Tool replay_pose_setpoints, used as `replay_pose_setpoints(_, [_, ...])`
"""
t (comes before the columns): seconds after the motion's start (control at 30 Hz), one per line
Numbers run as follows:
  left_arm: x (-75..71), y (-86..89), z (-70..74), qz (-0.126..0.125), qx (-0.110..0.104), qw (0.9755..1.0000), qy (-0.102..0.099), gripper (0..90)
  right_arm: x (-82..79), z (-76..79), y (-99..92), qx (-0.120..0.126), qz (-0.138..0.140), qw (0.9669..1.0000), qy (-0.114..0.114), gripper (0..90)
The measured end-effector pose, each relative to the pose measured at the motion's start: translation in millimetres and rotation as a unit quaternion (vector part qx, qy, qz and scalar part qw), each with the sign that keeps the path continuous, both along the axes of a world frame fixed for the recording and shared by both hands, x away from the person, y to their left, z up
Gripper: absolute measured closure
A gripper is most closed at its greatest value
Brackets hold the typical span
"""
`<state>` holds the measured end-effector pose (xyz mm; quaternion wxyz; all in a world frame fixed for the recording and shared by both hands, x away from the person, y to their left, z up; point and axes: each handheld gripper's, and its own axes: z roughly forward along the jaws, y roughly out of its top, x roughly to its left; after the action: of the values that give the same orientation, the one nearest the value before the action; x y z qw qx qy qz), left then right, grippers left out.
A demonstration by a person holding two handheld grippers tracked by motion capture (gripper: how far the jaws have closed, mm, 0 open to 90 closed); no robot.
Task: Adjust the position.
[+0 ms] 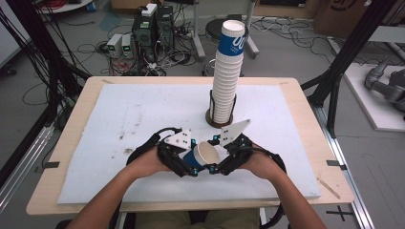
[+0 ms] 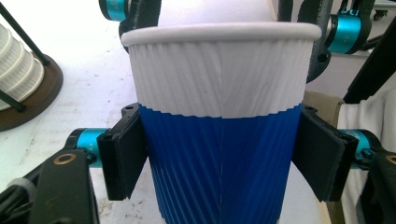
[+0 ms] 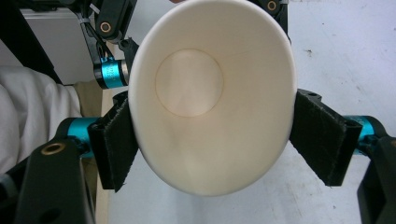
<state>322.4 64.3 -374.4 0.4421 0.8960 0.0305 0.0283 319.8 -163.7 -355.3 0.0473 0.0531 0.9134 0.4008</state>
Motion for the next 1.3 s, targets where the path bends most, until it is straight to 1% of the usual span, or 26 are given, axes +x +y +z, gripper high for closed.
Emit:
replay_pose_setpoints(0.17, [0.2,-0.7,-1.0,-0.004,0.004,1.0,0.005,25.9,0.4,-1.1,0.4,-0.004,0.003,1.0,0.001,21.9])
replay_pose_setpoints(0.3, [0.7,0.4,-0.6,-0.003,-0.003,0.9999,0.01,25.9,0.3,-1.5,-0.1,0.001,0.002,1.0,0.009,20.8])
replay_pose_setpoints(0.33, [0.9,1.0,-0.4,-0.002,-0.006,0.9999,0.01,25.8,0.6,-1.3,-0.6,0.006,0.001,0.9999,0.009,20.3])
replay_pose_setpoints(0.4, [1.1,3.1,0.4,0.0,-0.019,0.9997,0.014,25.6,0.8,-0.4,-1.4,0.016,-0.001,0.9998,0.007,19.6])
replay_pose_setpoints(0.47, [1.7,5.8,1.3,-0.002,-0.035,0.9992,0.021,25.6,0.8,2.2,-3.5,0.031,-0.002,0.9995,0.011,19.6])
replay_pose_setpoints(0.53, [1.7,7.2,2.2,0.0,-0.045,0.9986,0.027,25.7,1.2,3.8,-5.4,0.044,0.0,0.9989,0.015,19.6])
replay_pose_setpoints(0.63, [3.2,8.6,2.6,0.0,-0.05,0.9983,0.031,25.7,1.5,6.1,-8.1,0.056,-0.004,0.9983,0.018,19.6])
replay_pose_setpoints(0.7, [4.1,10.4,1.6,0.005,-0.052,0.9981,0.033,25.8,1.7,7.8,-10.5,0.065,-0.006,0.9978,0.014,19.7])
replay_pose_setpoints(0.77, [4.9,13.3,-1.0,0.011,-0.054,0.9979,0.035,25.8,2.5,11.0,-14.9,0.083,-0.008,0.9964,0.018,19.7])
replay_pose_setpoints(0.83, [6.2,19.0,-3.7,0.023,-0.072,0.9964,0.038,25.7,3.0,14.9,-21.3,0.101,-0.018,0.9946,0.015,19.7])
replay_pose_setpoints(0.87, [6.1,21.7,-4.7,0.034,-0.087,0.9949,0.039,25.7,3.4,16.7,-25.8,0.114,-0.025,0.993,0.015,19.7])
replay_pose_setpoints(0.9, [6.3,24.3,-4.8,0.043,-0.097,0.9937,0.036,25.4,3.6,17.7,-30.0,0.117,-0.032,0.9926,0.012,19.7])
replay_pose_setpoints(0.93, [6.4,27.8,-4.6,0.058,-0.119,0.9906,0.035,25.1,3.8,18.2,-33.0,0.12,-0.038,0.992,0.009,19.8])
replay_pose_setpoints(0.97, [7.5,32.5,-3.6,0.071,-0.135,0.988,0.028,24.8,4.0,18.2,-37.1,0.126,-0.046,0.991,0.008,19.8])
replay_pose_setpoints(1.0, [7.4,37.1,-2.5,0.092,-0.162,0.9822,0.023,24.5,4.4,17.8,-41.2,0.132,-0.055,0.9897,0.004,19.8])
replay_pose_setpoints(1.03, [8.1,40.8,-1.1,0.101,-0.176,0.979,0.016,24.5,4.9,16.9,-46.3,0.138,-0.066,0.9883,-0.003,19.7])
replay_pose_setpoints(1.07, [8.2,43.8,0.1,0.114,-0.192,0.9748,0.013,24.4,5.0,15.9,-50.1,0.14,-0.076,0.9873,-0.005,19.8])
replay_pose_setpoints(1.1, [8.8,46.3,1.2,0.119,-0.2,0.9726,0.008,24.4,5.4,14.6,-53.9,0.141,-0.086,0.9863,-0.007,19.8])
replay_pose_setpoints(1.13, [9.1,49.1,2.4,0.128,-0.209,0.9695,0.004,24.4,5.6,13.8,-56.6,0.141,-0.095,0.9854,-0.01,19.8])
replay_pose_setpoints(1.17, [9.5,51.5,3.5,0.136,-0.216,0.9668,-0.002,24.4,5.9,12.5,-60.1,0.142,-0.109,0.9838,-0.017,19.9])
replay_pose_setpoints(1.2, [9.6,53.5,4.2,0.144,-0.22,0.9647,-0.006,24.4,6.2,10.9,-63.8,0.139,-0.124,0.9823,-0.021,19.8])
replay_pose_setpoints(1.27, [10.7,57.2,5.2,0.155,-0.226,0.9617,-0.013,24.3,7.3,7.0,-71.9,0.138,-0.149,0.9787,-0.028,19.8])
replay_pose_setpoints(1.3, [11.3,59.0,5.4,0.16,-0.229,0.96,-0.017,24.3,7.8,4.7,-76.4,0.141,-0.164,0.9759,-0.032,19.9])
